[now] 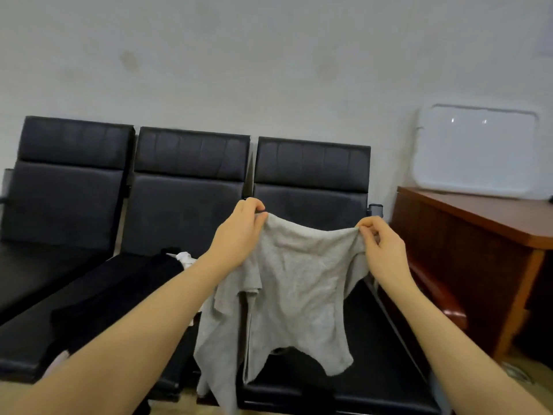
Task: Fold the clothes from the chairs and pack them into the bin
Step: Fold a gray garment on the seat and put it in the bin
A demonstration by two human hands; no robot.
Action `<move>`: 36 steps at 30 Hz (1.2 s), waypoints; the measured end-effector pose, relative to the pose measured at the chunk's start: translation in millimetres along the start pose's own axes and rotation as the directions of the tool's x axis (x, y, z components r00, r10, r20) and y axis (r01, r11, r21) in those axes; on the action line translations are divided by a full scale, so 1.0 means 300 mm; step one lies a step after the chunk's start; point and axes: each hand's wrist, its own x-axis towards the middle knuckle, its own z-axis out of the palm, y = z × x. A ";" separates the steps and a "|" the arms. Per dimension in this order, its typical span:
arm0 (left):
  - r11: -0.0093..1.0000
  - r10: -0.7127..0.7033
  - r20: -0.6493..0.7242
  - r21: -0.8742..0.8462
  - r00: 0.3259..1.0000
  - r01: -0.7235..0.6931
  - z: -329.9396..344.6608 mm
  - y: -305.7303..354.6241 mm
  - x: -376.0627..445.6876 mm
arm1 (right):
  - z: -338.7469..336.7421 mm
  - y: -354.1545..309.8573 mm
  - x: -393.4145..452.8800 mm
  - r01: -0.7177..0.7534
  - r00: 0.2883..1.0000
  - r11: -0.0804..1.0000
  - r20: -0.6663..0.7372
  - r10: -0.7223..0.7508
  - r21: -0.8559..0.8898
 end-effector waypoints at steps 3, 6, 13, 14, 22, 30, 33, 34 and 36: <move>0.983 0.149 0.030 0.100 0.988 -0.151 0.054 0.057 -0.003 | -0.065 0.015 -0.002 0.013 0.999 1.000 0.043 -0.012 -0.017; 0.960 0.265 0.047 0.081 0.963 -0.268 0.117 0.096 -0.026 | -0.095 0.038 -0.013 0.053 0.990 0.994 0.133 -0.040 -0.093; 0.905 0.351 0.247 0.157 0.903 -0.394 0.234 0.068 -0.072 | -0.129 0.150 -0.060 0.086 0.989 0.899 0.143 -0.026 -0.429; 0.916 0.328 0.251 0.152 0.911 -0.371 0.247 0.052 -0.076 | -0.128 0.164 -0.074 0.089 0.987 0.891 0.159 -0.019 -0.446; 0.965 0.230 0.303 0.055 0.925 -0.258 0.382 -0.093 -0.099 | -0.007 0.296 -0.152 0.076 0.965 0.846 0.253 0.071 -0.527; 0.994 0.075 0.464 0.036 0.883 -0.103 0.601 -0.369 -0.133 | 0.257 0.490 -0.241 0.012 0.918 0.854 0.344 0.196 -0.520; 0.997 0.009 0.473 0.065 0.881 -0.045 0.665 -0.452 -0.162 | 0.354 0.530 -0.294 0.000 0.902 0.867 0.374 0.215 -0.498; 0.996 -0.016 0.452 0.081 0.892 -0.024 0.676 -0.473 -0.177 | 0.381 0.539 -0.313 0.013 0.892 0.867 0.397 0.215 -0.498; 0.996 -0.040 0.378 0.089 0.925 0.007 0.675 -0.503 -0.215 | 0.427 0.553 -0.352 0.083 0.876 0.870 0.452 0.170 -0.486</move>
